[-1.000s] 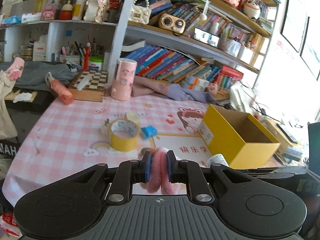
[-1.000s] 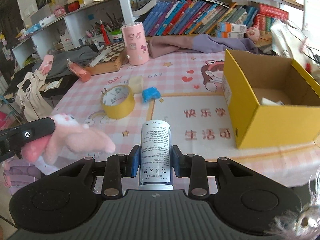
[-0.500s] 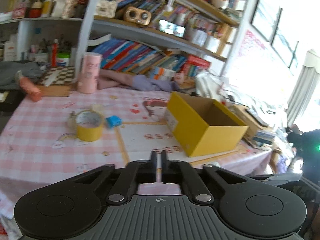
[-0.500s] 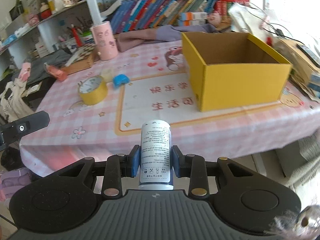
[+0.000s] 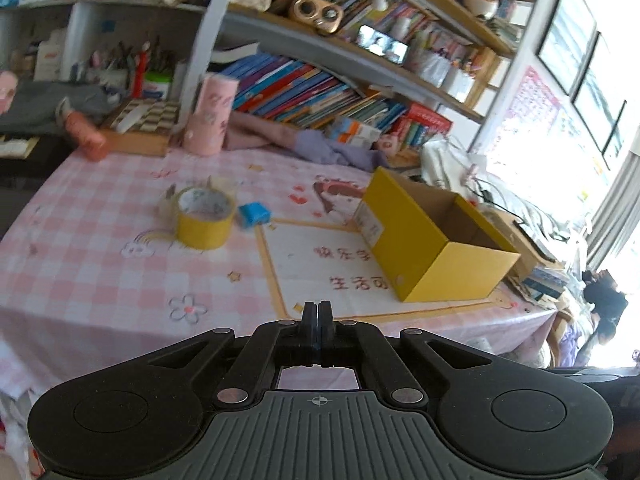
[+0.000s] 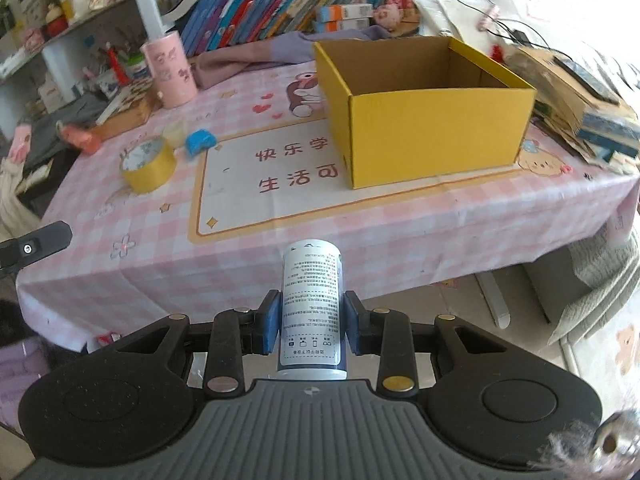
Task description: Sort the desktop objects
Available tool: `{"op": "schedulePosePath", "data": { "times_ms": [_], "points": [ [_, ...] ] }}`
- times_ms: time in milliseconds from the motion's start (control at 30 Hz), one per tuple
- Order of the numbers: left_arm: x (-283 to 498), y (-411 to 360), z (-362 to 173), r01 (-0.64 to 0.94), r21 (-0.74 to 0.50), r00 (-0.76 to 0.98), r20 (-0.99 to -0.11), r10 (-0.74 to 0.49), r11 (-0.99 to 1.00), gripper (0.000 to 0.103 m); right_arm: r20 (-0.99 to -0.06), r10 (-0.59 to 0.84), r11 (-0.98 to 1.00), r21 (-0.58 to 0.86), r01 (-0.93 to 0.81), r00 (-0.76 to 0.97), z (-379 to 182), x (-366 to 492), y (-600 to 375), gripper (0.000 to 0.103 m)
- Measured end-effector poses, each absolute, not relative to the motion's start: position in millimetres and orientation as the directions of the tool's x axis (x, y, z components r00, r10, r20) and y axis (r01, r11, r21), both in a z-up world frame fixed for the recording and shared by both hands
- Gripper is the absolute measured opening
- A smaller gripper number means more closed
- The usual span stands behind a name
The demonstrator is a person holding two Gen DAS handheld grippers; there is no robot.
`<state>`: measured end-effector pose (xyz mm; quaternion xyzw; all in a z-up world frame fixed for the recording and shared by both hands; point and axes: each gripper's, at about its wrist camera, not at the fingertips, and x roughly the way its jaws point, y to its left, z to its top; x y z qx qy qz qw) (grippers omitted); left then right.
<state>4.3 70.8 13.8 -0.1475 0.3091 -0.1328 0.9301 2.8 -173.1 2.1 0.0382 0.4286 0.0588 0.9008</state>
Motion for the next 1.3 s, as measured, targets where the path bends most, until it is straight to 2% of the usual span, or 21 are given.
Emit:
{"op": "schedulePosePath", "data": {
  "times_ms": [267, 500, 900, 1067, 1233, 1300],
  "points": [
    [4, 72, 5, 0.111, -0.331, 0.787, -0.547, -0.286, 0.937, 0.000, -0.757, 0.166, 0.985, 0.092, -0.148, 0.633, 8, 22, -161, 0.030],
    [-4, 75, 1, -0.011, -0.312, 0.815, -0.554, -0.172, 0.950, 0.000, -0.758, 0.228, 0.960, 0.070, -0.271, 0.611, 14, 56, -147, 0.030],
    [-22, 36, -60, -0.337, -0.269, 0.704, -0.709, 0.051, 0.902, 0.000, -0.744, 0.406, 0.813, 0.029, -0.582, 0.530, -3, 83, -148, 0.030],
    [-24, 24, -118, -0.434, -0.243, 0.626, -0.773, 0.097, 0.867, 0.005, -0.739, 0.473, 0.720, 0.012, -0.693, 0.479, -25, 84, -155, 0.030],
    [-19, 28, -193, -0.457, -0.239, 0.583, -0.808, 0.085, 0.857, 0.027, -0.778, 0.489, 0.667, 0.044, -0.743, 0.393, -66, 70, -149, 0.030],
    [-14, 32, -233, -0.445, -0.238, 0.568, -0.820, 0.067, 0.863, 0.029, -0.784, 0.490, 0.661, 0.051, -0.748, 0.379, -87, 63, -145, 0.030]
  ]
}}
